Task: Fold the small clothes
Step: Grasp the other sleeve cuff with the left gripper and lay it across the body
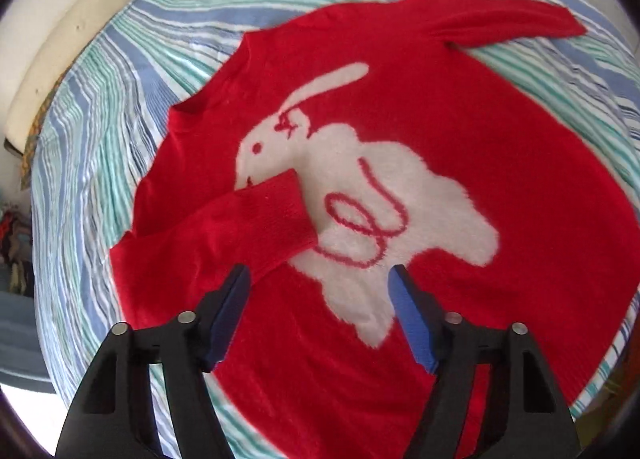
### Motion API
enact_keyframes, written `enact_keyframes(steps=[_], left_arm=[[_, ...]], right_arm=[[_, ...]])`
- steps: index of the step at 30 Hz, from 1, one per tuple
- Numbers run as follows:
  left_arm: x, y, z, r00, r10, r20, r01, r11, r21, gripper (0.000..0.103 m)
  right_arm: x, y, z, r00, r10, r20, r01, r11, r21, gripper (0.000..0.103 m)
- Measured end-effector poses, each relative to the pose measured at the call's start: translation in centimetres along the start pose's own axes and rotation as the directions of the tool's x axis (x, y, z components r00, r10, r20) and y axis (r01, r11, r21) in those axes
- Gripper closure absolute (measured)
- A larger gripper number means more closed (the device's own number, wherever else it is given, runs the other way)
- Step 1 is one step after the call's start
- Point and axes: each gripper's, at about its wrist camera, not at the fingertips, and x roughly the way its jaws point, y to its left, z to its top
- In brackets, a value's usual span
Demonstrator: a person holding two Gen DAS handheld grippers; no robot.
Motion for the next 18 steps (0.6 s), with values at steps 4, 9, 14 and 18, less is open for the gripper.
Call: enact_keyframes(steps=[4,9,14,18], left_arm=[[3.2,2.3,0.6,0.999,-0.026,-0.02,0.023,0.993,-0.116,0.049],[2.7,4.6,0.2,0.996,-0.082,0.044,0.09,0.966,-0.241,0.099],[-5.1,15.5,-5.1,0.958,-0.045,0.283,0.222,0.743,-0.632,0.099],[-9.1,25.9,-14.7,0.946,0.101,0.307,0.236,0.433,-0.87,0.099]], right_arm=[[-1.4,-0.4,-0.5,0.998,-0.023,0.065,0.021,1.0,0.023,0.028],[-0.7,-0.5,-0.3,0.998,-0.042,0.044,0.041,0.998,0.037,0.028],[-0.3,0.3,-0.3,0.998,-0.051,0.036,0.051,0.999,-0.004,0.028],[-0.4,0.1,-0.3,0.998,-0.039,0.045,0.039,0.999,0.006,0.028]])
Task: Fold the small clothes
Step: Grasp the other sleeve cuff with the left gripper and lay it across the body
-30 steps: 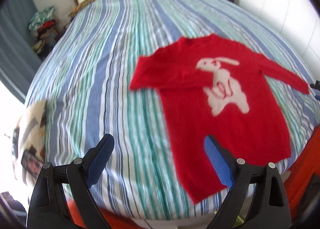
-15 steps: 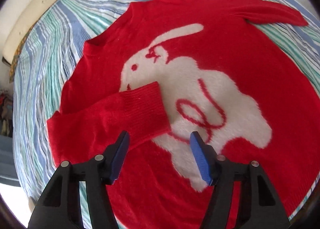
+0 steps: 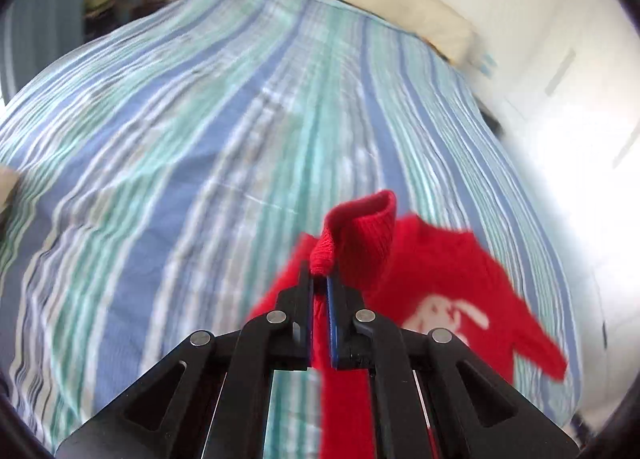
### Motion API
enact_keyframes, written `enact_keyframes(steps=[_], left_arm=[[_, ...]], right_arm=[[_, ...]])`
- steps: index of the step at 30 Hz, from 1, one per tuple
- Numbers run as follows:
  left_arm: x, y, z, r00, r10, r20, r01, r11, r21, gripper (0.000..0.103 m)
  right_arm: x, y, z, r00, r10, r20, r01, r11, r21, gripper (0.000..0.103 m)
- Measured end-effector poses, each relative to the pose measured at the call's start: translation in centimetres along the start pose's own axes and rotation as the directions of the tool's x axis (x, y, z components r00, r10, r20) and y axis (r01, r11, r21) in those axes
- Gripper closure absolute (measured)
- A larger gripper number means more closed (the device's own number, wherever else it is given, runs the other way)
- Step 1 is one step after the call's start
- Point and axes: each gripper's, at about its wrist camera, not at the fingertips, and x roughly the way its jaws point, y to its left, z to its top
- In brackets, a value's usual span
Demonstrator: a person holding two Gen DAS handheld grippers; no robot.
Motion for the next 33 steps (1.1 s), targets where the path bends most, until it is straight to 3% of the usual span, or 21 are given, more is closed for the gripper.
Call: enact_keyframes(steps=[3,7,10,16,19,23,25,27,30,32,33], left_arm=[[-2.2,6.0,1.4,0.993,0.113,0.028,-0.11,0.989,-0.098,0.099],[-2.7,8.9,0.6,0.987,0.159,0.014,-0.156,0.98,-0.122,0.099],[-3.0,9.2,0.5,0.988,0.153,0.021,-0.148,0.979,-0.138,0.099],[-7.7,9.1,1.7,0.987,0.112,0.112,-0.09,0.979,-0.185,0.099],[-9.4,9.3,1.9,0.986,0.115,0.121,-0.09,0.976,-0.199,0.099],[-7.7,11.5,0.4,0.975,0.209,0.078,-0.189,0.959,-0.211,0.099],[-5.0,13.3,-1.3,0.951,0.307,0.033,-0.296,0.937,-0.187,0.099],[-2.1,16.1,-3.8,0.928,0.368,-0.062,-0.373,0.907,-0.197,0.098],[0.1,20.5,-8.0,0.919,0.339,-0.199,-0.388,0.867,-0.313,0.094],[-0.1,22.2,-9.7,0.929,0.297,-0.22,-0.364,0.844,-0.394,0.091],[-0.5,22.7,-10.1,0.94,0.273,-0.204,-0.336,0.841,-0.424,0.082]], right_arm=[[0.2,-0.2,0.1,1.0,0.005,-0.009,-0.005,1.0,0.014,0.028],[0.4,0.2,0.1,1.0,-0.001,-0.022,0.0,1.0,-0.003,0.028],[0.4,0.4,0.0,1.0,-0.004,-0.024,0.004,1.0,-0.015,0.028],[0.6,0.0,-0.1,0.999,0.003,-0.035,-0.003,1.0,0.002,0.028],[0.7,-0.1,-0.1,0.999,0.005,-0.038,-0.004,1.0,0.008,0.028],[0.9,0.2,-0.1,0.999,-0.001,-0.042,0.001,1.0,-0.003,0.028],[1.0,0.3,-0.1,0.999,-0.004,-0.044,0.003,1.0,-0.006,0.028],[1.1,0.2,-0.1,0.999,-0.003,-0.05,0.002,1.0,-0.006,0.028],[1.0,0.0,-0.1,0.999,-0.001,-0.052,0.001,1.0,0.001,0.028],[1.0,-0.1,-0.2,0.998,-0.003,-0.055,0.004,1.0,0.003,0.028],[1.1,-0.1,-0.2,0.998,-0.006,-0.057,0.006,1.0,0.002,0.028]])
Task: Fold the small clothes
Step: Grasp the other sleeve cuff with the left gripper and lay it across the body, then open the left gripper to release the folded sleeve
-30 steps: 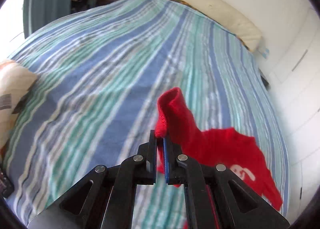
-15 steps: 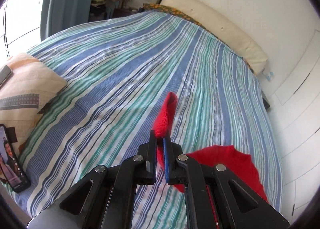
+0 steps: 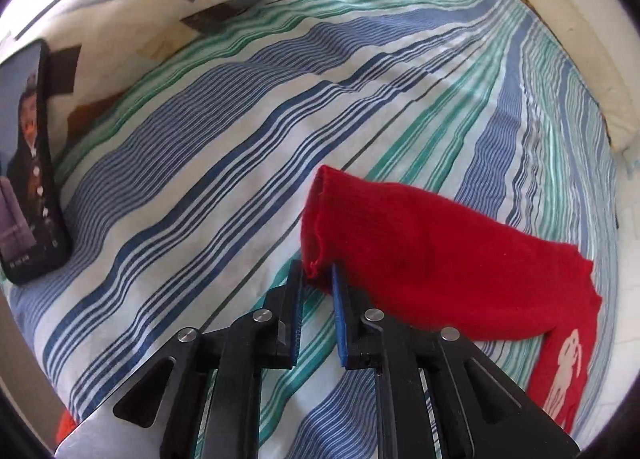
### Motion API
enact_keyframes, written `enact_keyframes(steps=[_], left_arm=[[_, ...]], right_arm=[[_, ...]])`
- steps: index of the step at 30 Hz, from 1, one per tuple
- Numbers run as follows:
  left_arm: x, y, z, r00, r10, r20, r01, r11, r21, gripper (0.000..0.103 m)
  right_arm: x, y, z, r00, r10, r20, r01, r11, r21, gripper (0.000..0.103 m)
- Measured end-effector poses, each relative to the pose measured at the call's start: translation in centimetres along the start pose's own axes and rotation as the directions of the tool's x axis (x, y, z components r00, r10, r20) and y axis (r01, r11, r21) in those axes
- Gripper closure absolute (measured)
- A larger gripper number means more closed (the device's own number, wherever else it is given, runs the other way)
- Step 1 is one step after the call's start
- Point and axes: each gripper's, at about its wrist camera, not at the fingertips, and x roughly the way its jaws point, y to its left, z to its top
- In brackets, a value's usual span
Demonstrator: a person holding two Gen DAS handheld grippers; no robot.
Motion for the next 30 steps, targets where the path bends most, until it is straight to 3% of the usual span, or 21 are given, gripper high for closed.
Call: enact_keyframes(steps=[1,3,5,7,10,11,12,13,15,17,21,25,28,30], left_arm=[[-0.3,0.5,0.0,0.999,-0.032,0.007,0.032,0.999,-0.015,0.074],[-1.2,1.3,0.2,0.996,-0.08,0.049,0.082,0.996,-0.038,0.031],[-1.9,1.9,0.8,0.991,-0.075,0.11,0.081,0.995,-0.053,0.02],[-1.3,2.0,1.4,0.99,-0.068,0.12,0.076,0.995,-0.066,0.02],[0.3,0.8,2.3,0.993,-0.087,0.086,0.09,0.995,-0.038,0.031],[1.0,0.1,2.4,0.993,-0.103,0.061,0.104,0.995,-0.009,0.048],[1.8,-0.6,2.2,0.994,-0.111,0.022,0.11,0.994,0.024,0.076],[2.6,-1.4,2.0,0.996,-0.084,-0.017,0.085,0.994,0.062,0.096],[2.8,-2.7,1.3,0.999,0.034,-0.001,-0.033,0.989,0.145,0.1],[2.7,-3.1,0.9,0.993,0.116,0.03,-0.119,0.978,0.169,0.1],[3.8,-2.9,1.1,0.986,0.164,0.022,-0.165,0.977,0.135,0.1],[4.5,-3.7,0.7,0.976,0.212,0.043,-0.216,0.963,0.163,0.098],[3.7,-4.0,0.3,0.97,0.23,0.078,-0.241,0.954,0.178,0.084],[2.2,-3.8,-0.3,0.959,0.263,0.1,-0.278,0.943,0.183,0.032]], right_arm=[[0.1,0.1,0.0,1.0,-0.003,-0.003,0.003,1.0,-0.003,0.028],[0.3,0.3,0.0,1.0,-0.012,-0.011,0.012,1.0,-0.014,0.028],[0.5,0.7,0.0,1.0,-0.022,-0.018,0.022,0.999,-0.028,0.028],[0.6,1.0,0.0,0.999,-0.034,-0.023,0.033,0.999,-0.041,0.028],[0.7,1.2,0.0,0.998,-0.051,-0.027,0.05,0.997,-0.052,0.028],[0.8,1.2,0.0,0.998,-0.054,-0.029,0.052,0.997,-0.053,0.028],[0.9,1.2,0.0,0.998,-0.056,-0.033,0.054,0.997,-0.051,0.028],[0.9,1.1,0.0,0.998,-0.058,-0.038,0.057,0.997,-0.048,0.028],[1.1,1.0,0.0,0.997,-0.062,-0.045,0.06,0.997,-0.041,0.028],[1.1,0.9,0.0,0.997,-0.066,-0.047,0.064,0.997,-0.04,0.028],[0.9,1.1,-0.1,0.996,-0.079,-0.038,0.077,0.996,-0.05,0.028],[1.0,1.2,0.0,0.996,-0.082,-0.042,0.08,0.995,-0.053,0.028],[0.7,1.0,-0.1,0.996,-0.078,-0.031,0.077,0.996,-0.045,0.028],[0.5,0.9,-0.1,0.997,-0.077,-0.025,0.076,0.996,-0.035,0.028]])
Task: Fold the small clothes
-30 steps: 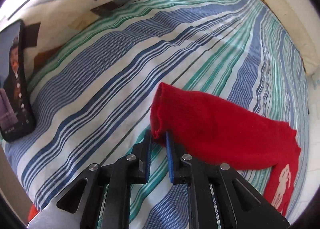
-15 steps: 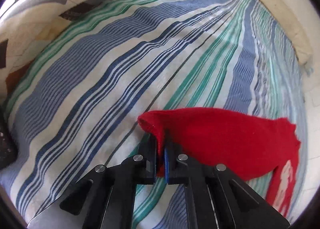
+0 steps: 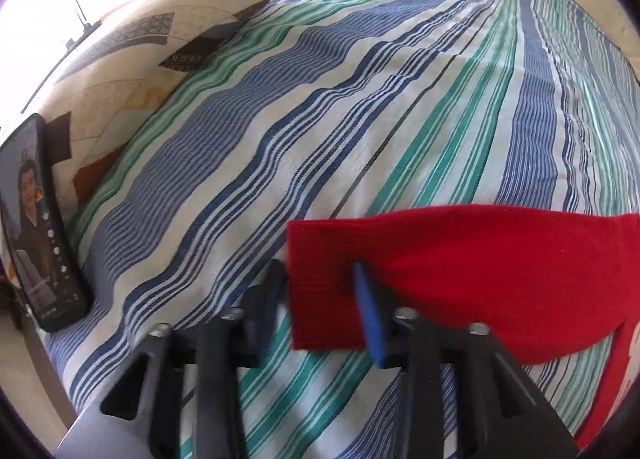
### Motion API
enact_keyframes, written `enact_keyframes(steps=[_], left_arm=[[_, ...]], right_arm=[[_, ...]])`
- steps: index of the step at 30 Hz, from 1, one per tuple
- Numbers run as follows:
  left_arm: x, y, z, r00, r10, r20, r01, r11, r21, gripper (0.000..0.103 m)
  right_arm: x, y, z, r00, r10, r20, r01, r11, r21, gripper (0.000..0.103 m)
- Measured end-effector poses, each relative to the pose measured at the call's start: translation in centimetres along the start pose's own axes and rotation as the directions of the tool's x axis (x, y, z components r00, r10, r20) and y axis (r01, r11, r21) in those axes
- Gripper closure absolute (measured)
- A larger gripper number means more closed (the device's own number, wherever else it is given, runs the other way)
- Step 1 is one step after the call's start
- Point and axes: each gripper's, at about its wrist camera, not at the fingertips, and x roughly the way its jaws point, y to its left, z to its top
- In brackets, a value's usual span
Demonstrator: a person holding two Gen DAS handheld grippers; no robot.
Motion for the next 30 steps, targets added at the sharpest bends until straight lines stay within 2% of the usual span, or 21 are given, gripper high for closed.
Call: enact_keyframes(steps=[1,2,7,11,13,14,17,19,22,25,27,30], left_arm=[[-1.1,0.3,-0.4,1.0,0.009,0.027,-0.009,1.0,-0.001,0.026],[-2.4,0.5,-1.0,0.998,0.004,0.066,-0.004,1.0,0.002,0.024],[-7.9,0.1,-5.2,0.983,-0.118,0.14,0.106,0.99,0.089,0.023],[-11.1,-3.1,-9.3,0.961,-0.226,0.158,0.187,0.956,0.227,0.013],[-11.6,-5.4,-10.7,0.958,-0.248,0.147,0.197,0.936,0.292,0.012],[-11.6,-6.2,-11.2,0.958,-0.252,0.137,0.199,0.928,0.316,0.012],[-11.0,-8.3,-12.4,0.962,-0.239,0.132,0.182,0.92,0.346,0.012],[-10.0,-8.8,-12.9,0.966,-0.222,0.132,0.166,0.926,0.338,0.012],[-7.8,-8.9,-13.3,0.979,-0.184,0.093,0.147,0.939,0.31,0.012],[-5.2,-9.0,-14.0,0.983,-0.178,0.036,0.157,0.934,0.32,0.008],[-4.8,-9.0,-14.4,0.981,-0.172,0.085,0.134,0.932,0.336,0.0],[-4.5,-9.1,-14.4,0.981,-0.173,0.091,0.135,0.936,0.326,0.0]], right_arm=[[-0.1,-0.1,0.0,1.0,0.0,0.003,0.0,1.0,0.004,0.028],[-0.1,-0.1,0.0,1.0,-0.001,0.006,0.001,1.0,0.008,0.028],[-0.6,0.5,0.1,0.999,-0.029,0.033,0.029,0.999,-0.016,0.028],[-2.6,1.6,0.7,0.993,-0.026,0.115,0.035,0.997,-0.071,0.027],[-3.9,2.3,1.2,0.981,-0.042,0.19,0.066,0.99,-0.122,0.017],[-4.4,2.8,1.4,0.974,-0.059,0.218,0.095,0.983,-0.155,0.012],[-4.8,3.7,1.6,0.953,-0.1,0.287,0.177,0.95,-0.256,0.011],[-4.4,3.8,1.1,0.948,-0.113,0.297,0.202,0.935,-0.292,0.011],[-3.6,3.5,0.7,0.955,-0.117,0.273,0.2,0.932,-0.302,0.011],[-3.7,2.7,0.9,0.959,-0.09,0.27,0.164,0.949,-0.268,0.008],[-3.6,2.0,1.2,0.961,-0.086,0.262,0.148,0.962,-0.23,0.005],[-3.3,1.5,1.5,0.964,-0.095,0.249,0.145,0.971,-0.192,0.005]])
